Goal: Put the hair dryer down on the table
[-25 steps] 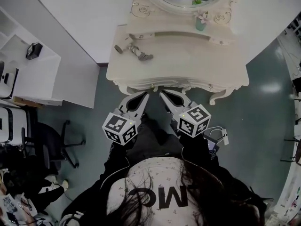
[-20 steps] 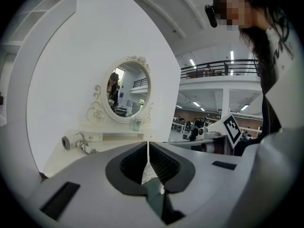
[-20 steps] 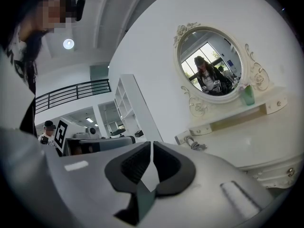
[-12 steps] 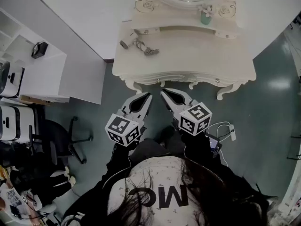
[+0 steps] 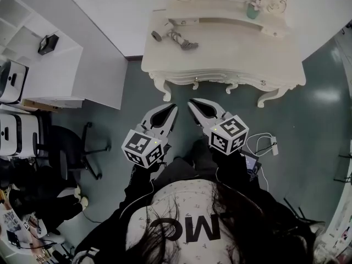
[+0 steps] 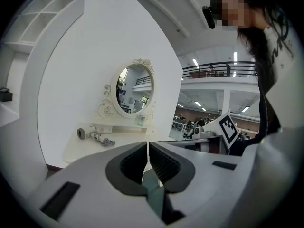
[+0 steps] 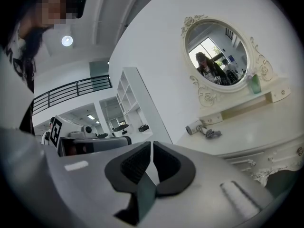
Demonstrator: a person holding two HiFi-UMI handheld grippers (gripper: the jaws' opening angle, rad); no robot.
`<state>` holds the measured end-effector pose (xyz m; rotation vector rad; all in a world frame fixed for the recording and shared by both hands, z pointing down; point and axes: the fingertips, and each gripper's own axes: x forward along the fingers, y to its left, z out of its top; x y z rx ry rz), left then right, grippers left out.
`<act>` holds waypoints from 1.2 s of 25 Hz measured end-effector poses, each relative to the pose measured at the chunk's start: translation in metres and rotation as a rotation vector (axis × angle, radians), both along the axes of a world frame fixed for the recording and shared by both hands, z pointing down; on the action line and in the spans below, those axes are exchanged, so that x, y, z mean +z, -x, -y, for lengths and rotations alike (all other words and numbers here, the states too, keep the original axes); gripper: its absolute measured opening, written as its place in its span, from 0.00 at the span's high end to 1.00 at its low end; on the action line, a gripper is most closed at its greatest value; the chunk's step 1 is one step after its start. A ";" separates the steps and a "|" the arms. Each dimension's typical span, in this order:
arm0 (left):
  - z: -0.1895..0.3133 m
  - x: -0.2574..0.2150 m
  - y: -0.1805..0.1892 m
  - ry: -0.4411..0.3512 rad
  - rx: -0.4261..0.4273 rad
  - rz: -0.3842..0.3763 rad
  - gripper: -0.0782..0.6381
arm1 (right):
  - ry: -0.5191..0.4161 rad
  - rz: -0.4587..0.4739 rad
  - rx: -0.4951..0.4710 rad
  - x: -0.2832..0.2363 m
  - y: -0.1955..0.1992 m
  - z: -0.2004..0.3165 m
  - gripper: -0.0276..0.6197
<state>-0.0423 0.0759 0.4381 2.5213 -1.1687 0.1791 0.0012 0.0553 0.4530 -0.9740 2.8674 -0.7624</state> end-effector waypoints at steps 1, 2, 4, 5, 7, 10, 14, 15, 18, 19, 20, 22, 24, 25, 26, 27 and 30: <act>-0.007 0.000 0.008 0.000 -0.002 -0.003 0.90 | 0.000 -0.004 0.000 0.000 0.007 -0.007 0.91; -0.013 0.001 0.015 -0.002 -0.003 -0.006 0.90 | -0.001 -0.007 -0.001 0.001 0.014 -0.014 0.91; -0.027 0.001 0.028 -0.009 -0.007 -0.014 0.90 | -0.006 -0.014 -0.001 0.001 0.026 -0.028 0.91; -0.034 0.001 0.033 -0.013 -0.009 -0.017 0.90 | -0.009 -0.016 -0.001 0.002 0.030 -0.035 0.91; -0.051 0.002 0.041 -0.019 -0.013 -0.021 0.90 | -0.015 -0.021 -0.002 0.002 0.037 -0.053 0.91; -0.075 0.004 0.055 -0.026 -0.013 -0.029 0.90 | -0.027 -0.032 -0.001 0.001 0.050 -0.080 0.91; -0.091 0.005 0.081 -0.031 0.004 -0.044 0.90 | -0.032 -0.051 0.015 0.001 0.074 -0.105 0.91; -0.095 0.004 0.085 -0.032 0.008 -0.049 0.90 | -0.032 -0.057 0.020 0.001 0.078 -0.111 0.91; -0.107 0.002 0.088 -0.040 0.022 -0.060 0.90 | -0.038 -0.069 0.035 0.001 0.080 -0.126 0.92; -0.111 0.002 0.087 -0.042 0.028 -0.063 0.90 | -0.041 -0.075 0.041 0.000 0.079 -0.131 0.93; -0.115 0.002 0.086 -0.044 0.036 -0.066 0.90 | -0.043 -0.081 0.048 0.000 0.079 -0.136 0.94; -0.122 0.002 0.085 -0.049 0.053 -0.069 0.90 | -0.047 -0.089 0.062 0.001 0.079 -0.146 0.94; -0.130 0.003 0.082 -0.053 0.072 -0.073 0.90 | -0.050 -0.094 0.074 0.002 0.079 -0.155 0.94; -0.134 0.003 0.081 -0.055 0.081 -0.076 0.90 | -0.052 -0.097 0.079 0.002 0.078 -0.159 0.94; -0.137 0.003 0.079 -0.057 0.090 -0.079 0.90 | -0.053 -0.101 0.082 0.003 0.078 -0.163 0.94; -0.140 0.003 0.077 -0.058 0.098 -0.081 0.90 | -0.055 -0.105 0.083 0.003 0.078 -0.166 0.94; -0.148 0.004 0.072 -0.062 0.118 -0.081 0.90 | -0.059 -0.112 0.084 0.004 0.078 -0.175 0.94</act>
